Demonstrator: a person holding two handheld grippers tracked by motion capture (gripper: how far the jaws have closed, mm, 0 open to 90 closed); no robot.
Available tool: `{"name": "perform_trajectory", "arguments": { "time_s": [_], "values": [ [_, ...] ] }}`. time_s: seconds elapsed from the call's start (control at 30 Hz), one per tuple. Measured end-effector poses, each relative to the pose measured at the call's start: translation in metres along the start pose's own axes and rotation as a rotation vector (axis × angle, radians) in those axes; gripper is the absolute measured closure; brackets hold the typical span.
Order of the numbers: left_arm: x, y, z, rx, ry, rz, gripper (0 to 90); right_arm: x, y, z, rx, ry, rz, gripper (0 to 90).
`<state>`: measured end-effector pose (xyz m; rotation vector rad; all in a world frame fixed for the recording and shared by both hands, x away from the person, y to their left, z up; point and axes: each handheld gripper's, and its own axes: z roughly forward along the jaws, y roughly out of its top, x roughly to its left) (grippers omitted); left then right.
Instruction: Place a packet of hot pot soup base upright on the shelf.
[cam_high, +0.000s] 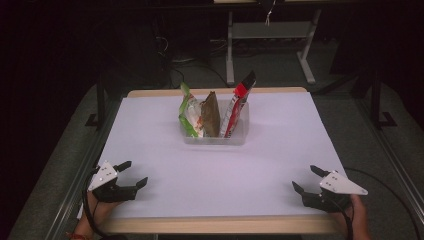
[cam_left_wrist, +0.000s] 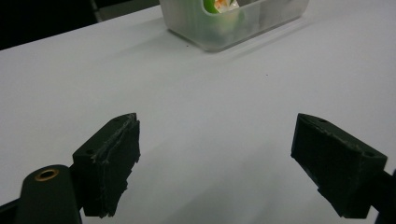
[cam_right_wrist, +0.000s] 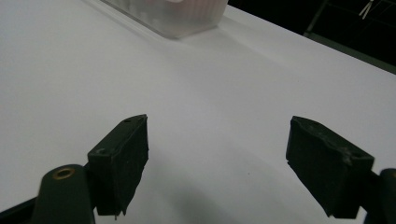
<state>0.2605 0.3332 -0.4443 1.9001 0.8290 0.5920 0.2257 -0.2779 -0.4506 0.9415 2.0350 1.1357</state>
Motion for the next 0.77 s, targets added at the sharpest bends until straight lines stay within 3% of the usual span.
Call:
{"name": "perform_trajectory", "arguments": {
  "time_s": [0.77],
  "values": [
    [0.0023,-0.001,0.0005,0.006,-0.006,0.011,14.8,0.0001,0.0003,-0.0003,-0.004,-0.01,0.002,20.3]
  ]
}}
